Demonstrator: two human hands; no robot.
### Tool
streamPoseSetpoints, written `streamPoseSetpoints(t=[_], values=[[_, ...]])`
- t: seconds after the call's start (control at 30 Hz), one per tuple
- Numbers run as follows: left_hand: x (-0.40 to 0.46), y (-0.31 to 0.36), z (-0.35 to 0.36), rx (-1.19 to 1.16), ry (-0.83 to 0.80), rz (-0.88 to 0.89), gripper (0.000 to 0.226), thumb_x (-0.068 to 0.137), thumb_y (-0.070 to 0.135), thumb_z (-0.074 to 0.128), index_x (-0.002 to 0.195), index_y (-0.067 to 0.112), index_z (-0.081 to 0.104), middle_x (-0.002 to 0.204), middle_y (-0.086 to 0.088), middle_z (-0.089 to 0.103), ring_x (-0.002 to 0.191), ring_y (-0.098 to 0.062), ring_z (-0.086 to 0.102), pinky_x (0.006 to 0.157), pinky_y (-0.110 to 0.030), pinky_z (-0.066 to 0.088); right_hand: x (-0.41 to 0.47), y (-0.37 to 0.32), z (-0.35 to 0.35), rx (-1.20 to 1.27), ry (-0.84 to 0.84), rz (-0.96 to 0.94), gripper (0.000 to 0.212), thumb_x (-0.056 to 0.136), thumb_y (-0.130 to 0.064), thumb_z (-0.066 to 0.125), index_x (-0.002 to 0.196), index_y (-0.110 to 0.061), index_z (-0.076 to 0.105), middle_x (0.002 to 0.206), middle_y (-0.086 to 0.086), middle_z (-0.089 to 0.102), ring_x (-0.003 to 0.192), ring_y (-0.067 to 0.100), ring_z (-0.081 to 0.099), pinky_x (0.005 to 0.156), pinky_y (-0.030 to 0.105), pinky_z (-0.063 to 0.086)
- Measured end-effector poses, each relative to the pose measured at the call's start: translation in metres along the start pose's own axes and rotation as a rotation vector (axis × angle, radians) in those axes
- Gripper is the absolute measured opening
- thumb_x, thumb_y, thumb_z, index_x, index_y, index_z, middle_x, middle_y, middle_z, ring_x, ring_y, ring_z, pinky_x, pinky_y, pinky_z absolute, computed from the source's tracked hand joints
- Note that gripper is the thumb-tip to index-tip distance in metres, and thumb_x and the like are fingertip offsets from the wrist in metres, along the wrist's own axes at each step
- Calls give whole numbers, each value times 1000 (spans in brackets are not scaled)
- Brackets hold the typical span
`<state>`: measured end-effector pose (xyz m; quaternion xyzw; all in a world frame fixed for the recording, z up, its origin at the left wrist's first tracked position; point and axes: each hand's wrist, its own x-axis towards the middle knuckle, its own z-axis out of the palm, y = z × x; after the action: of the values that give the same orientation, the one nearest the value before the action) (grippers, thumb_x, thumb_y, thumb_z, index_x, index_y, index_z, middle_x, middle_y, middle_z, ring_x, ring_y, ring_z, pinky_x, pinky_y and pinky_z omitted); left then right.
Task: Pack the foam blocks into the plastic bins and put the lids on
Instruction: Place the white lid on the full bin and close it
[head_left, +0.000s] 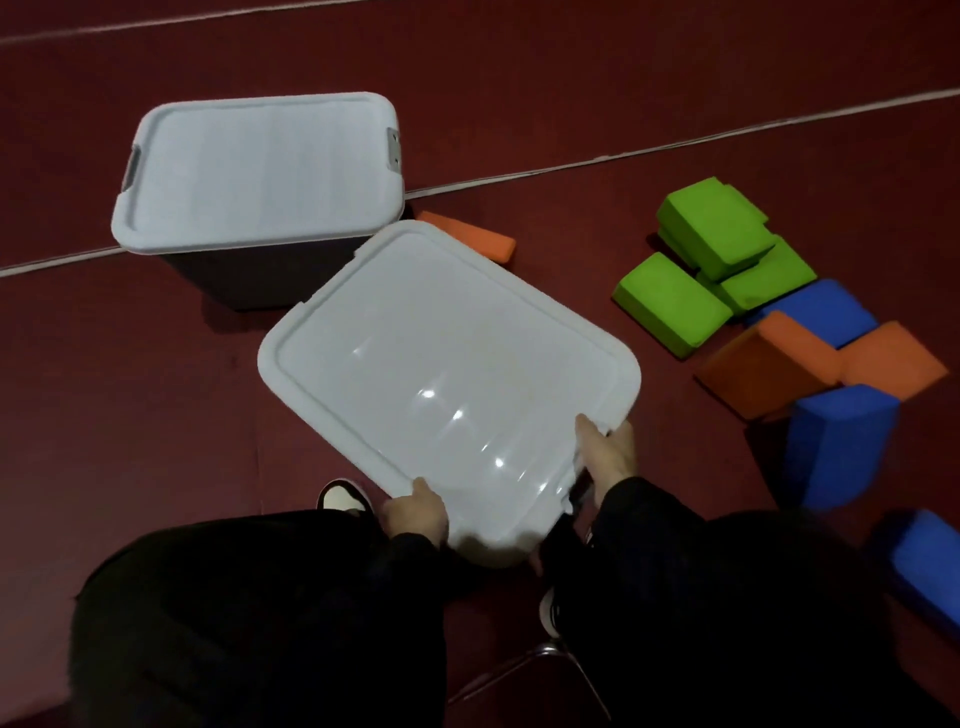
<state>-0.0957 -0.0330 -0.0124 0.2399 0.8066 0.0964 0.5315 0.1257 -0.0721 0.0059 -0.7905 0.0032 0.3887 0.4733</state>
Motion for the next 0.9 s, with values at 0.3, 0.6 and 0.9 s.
streamPoseSetpoints(t=[0.3, 0.6, 0.9], values=[[-77, 10, 95, -257, -586, -191, 33, 99, 38, 54, 90, 7, 60, 78, -8, 61, 66, -21, 60, 63, -32, 49, 80, -81, -3, -583, -79, -317, 61, 77, -32, 56, 138, -24, 55, 132, 10, 58, 123, 36, 53, 107, 47, 45], [5, 109, -27, 510, 309, 784, 35, 92, 34, 58, 118, 12, 59, 124, -14, 58, 113, -35, 56, 93, -44, 44, 96, -42, -24, -202, 16, 87, 99, 76, -42, 82, 153, -9, 31, 140, 10, 56, 120, 31, 60, 107, 48, 49], [108, 117, -105, 156, 179, 199, 80, 77, 52, 65, 135, 1, 43, 130, -16, 57, 116, -37, 57, 103, -48, 47, 105, -37, -12, -90, 139, -44, 106, 62, -37, 86, 152, -6, 40, 135, 12, 61, 117, 30, 64, 103, 43, 51]])
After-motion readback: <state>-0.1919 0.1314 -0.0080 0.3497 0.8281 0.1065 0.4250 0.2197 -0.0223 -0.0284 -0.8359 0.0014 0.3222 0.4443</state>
